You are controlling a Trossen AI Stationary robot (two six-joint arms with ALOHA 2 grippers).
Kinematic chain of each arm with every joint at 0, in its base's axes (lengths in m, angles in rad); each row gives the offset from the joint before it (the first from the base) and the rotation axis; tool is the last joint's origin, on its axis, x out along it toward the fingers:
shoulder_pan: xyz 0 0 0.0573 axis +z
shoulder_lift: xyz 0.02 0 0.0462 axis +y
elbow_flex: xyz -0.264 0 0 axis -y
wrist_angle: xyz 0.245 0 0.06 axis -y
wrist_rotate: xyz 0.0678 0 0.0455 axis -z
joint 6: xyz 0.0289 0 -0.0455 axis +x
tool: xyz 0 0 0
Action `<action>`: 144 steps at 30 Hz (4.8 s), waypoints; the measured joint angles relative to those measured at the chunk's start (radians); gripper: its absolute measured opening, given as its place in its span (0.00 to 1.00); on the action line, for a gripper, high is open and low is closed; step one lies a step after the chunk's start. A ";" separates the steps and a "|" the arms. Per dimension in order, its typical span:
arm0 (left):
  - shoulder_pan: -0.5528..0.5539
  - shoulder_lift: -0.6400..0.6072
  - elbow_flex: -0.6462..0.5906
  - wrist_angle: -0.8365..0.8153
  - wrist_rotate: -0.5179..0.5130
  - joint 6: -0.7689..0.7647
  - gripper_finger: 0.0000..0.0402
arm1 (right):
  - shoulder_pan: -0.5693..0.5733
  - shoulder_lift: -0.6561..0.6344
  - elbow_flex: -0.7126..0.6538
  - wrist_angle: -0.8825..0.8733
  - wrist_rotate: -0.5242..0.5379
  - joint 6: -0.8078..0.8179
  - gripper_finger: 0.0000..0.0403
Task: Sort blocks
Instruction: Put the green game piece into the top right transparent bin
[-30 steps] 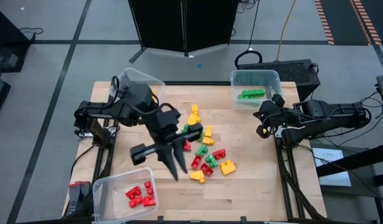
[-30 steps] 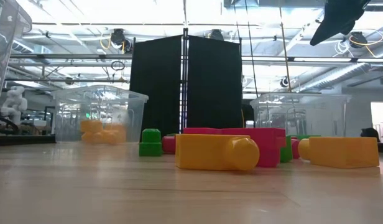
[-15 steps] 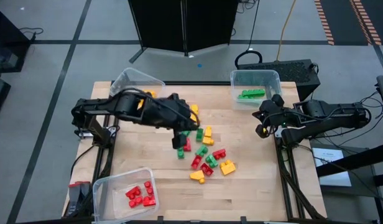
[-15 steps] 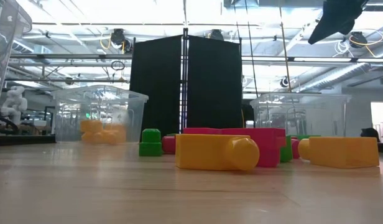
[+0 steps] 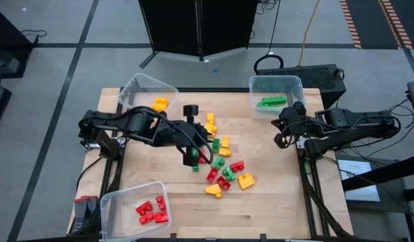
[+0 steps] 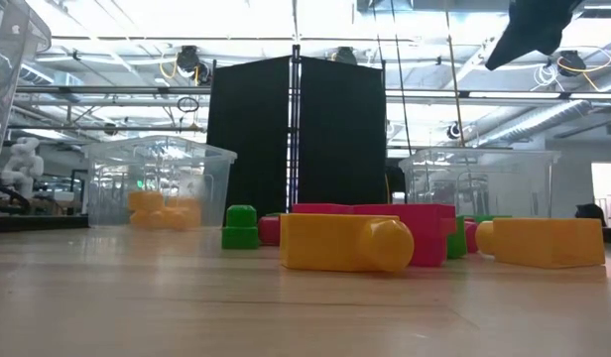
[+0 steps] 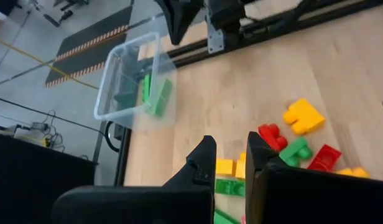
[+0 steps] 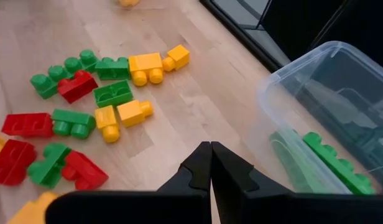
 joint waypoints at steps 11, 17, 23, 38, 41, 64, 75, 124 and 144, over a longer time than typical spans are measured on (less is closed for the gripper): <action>0.000 -0.001 0.000 0.046 0.000 0.001 0.00 | 0.000 0.055 0.000 0.000 0.015 -0.025 0.02; 0.000 -0.001 0.000 0.060 -0.001 0.002 0.00 | 0.000 0.088 0.000 -0.001 0.013 -0.041 0.02; 0.000 -0.001 0.000 0.079 -0.001 0.001 0.00 | 0.000 0.107 0.000 -0.001 0.012 -0.079 0.02; 0.011 -0.001 0.000 0.145 -0.008 -0.024 0.00 | 0.000 0.107 0.000 -0.002 0.011 -0.082 0.02; 0.011 -0.001 0.000 0.144 -0.007 -0.025 0.00 | 0.000 0.107 0.000 -0.002 0.010 -0.082 0.02; 0.026 -0.001 0.000 0.103 0.018 -0.080 0.30 | 0.000 0.107 0.000 -0.002 0.006 -0.115 0.02; 0.060 0.006 0.000 -0.100 0.018 -0.081 0.36 | 0.000 0.107 0.000 -0.002 -0.023 -0.115 0.02; 0.053 0.007 -0.122 0.167 0.131 -0.132 0.36 | 0.001 0.107 0.000 0.305 -0.205 -0.133 0.02; 0.113 0.007 -0.412 0.064 0.085 -0.457 0.36 | 0.001 0.106 0.000 0.021 -0.260 0.000 0.02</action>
